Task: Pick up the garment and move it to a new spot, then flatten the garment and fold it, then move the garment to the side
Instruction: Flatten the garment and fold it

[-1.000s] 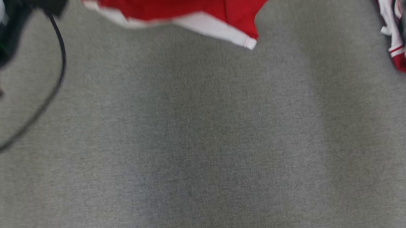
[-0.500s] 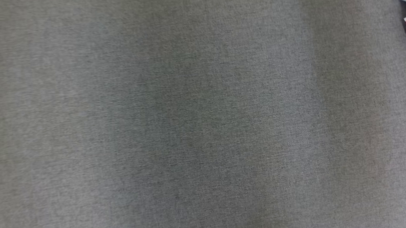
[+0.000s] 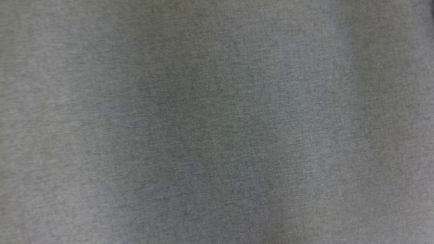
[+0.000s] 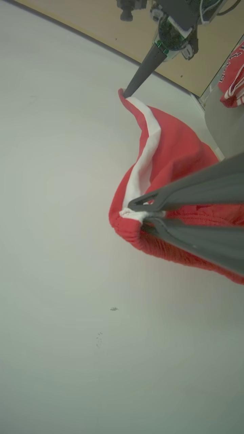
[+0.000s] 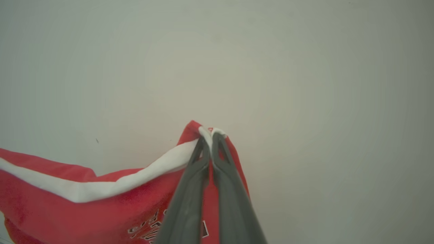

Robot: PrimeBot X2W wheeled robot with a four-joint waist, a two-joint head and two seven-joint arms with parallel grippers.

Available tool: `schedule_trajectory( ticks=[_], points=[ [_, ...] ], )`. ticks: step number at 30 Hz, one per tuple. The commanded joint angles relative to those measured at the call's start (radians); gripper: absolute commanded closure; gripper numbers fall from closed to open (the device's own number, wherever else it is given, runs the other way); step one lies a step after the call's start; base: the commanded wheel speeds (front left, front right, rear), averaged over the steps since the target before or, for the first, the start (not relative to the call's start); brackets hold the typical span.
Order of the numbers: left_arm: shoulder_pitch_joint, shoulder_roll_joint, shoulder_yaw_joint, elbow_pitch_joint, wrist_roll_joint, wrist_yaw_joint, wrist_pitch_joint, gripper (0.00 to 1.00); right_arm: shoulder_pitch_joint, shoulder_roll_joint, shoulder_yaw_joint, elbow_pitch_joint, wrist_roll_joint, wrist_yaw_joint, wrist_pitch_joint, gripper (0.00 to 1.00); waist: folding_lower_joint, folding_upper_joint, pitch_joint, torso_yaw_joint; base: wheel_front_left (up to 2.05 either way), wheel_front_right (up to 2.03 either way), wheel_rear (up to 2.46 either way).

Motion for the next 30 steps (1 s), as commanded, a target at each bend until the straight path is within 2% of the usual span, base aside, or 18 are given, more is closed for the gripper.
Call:
schedule_trajectory(
  ticks=[1, 5, 8, 14, 17, 18, 19, 21, 25, 30],
  points=[
    [0.047, 0.01, 0.0, -0.029, -0.031, 0.003, -0.017, 1.0, 0.063, -0.027, 0.024, -0.035, 0.02, -0.003, -0.011, 1.0, -0.0001, -0.0002, -0.018, 0.011, 0.0, 0.0, 0.0],
    [0.17, 0.01, 0.04, -0.096, -0.075, 0.002, -0.042, 1.0, 0.211, -0.088, 0.051, -0.126, 0.052, -0.003, -0.041, 1.0, -0.0001, -0.0002, -0.062, 0.024, 0.0, 0.0, 0.0],
    [0.291, 0.024, 0.084, -0.161, -0.04, 0.002, -0.045, 1.0, 0.356, -0.118, 0.044, -0.202, 0.081, -0.003, -0.056, 1.0, -0.0001, -0.0002, -0.103, 0.028, 0.0, 0.0, 0.0],
    [0.606, 0.002, 0.206, -0.297, 0.072, 0.002, -0.044, 1.0, 0.69, -0.172, -0.03, -0.35, 0.105, -0.003, -0.044, 1.0, -0.0001, -0.0002, -0.191, 0.041, 0.0, 0.0, 0.0],
    [0.754, -0.015, 0.24, -0.35, 0.134, 0.002, -0.045, 1.0, 0.863, -0.169, -0.074, -0.423, 0.098, -0.003, -0.018, 1.0, -0.0001, -0.0002, -0.231, 0.047, 0.0, 0.0, 0.0],
    [0.835, -0.013, 0.241, -0.369, 0.202, 0.002, -0.045, 1.0, 0.98, -0.158, -0.12, -0.462, 0.095, -0.003, -0.003, 1.0, -0.0001, -0.0002, -0.256, 0.052, 0.0, 0.0, 0.0],
    [0.835, -0.013, 0.241, -0.369, 0.202, 0.002, -0.045, 1.0, 0.98, -0.158, -0.12, -0.462, 0.095, -0.003, -0.003, 1.0, -0.0001, -0.0002, -0.256, 0.052, 0.0, 0.0, 0.0],
    [0.919, -0.031, 0.245, -0.387, 0.25, 0.002, -0.045, 1.0, 1.088, -0.132, -0.164, -0.502, 0.092, -0.003, 0.012, 1.0, -0.0001, -0.0002, -0.281, 0.057, 0.0, 0.0, 0.0],
    [1.064, -0.022, 0.209, -0.408, 0.352, 0.002, -0.045, 1.0, 1.269, -0.088, -0.234, -0.582, 0.066, -0.003, 0.052, 1.0, -0.0001, -0.0002, -0.319, 0.056, 0.0, 0.0, 0.0],
    [1.223, -0.034, 0.183, -0.408, 0.403, 0.002, -0.045, 1.0, 1.446, -0.037, -0.304, -0.655, 0.031, -0.003, 0.101, 1.0, -0.0001, -0.0002, -0.359, 0.059, 0.0, 0.0, 0.0]
  ],
)
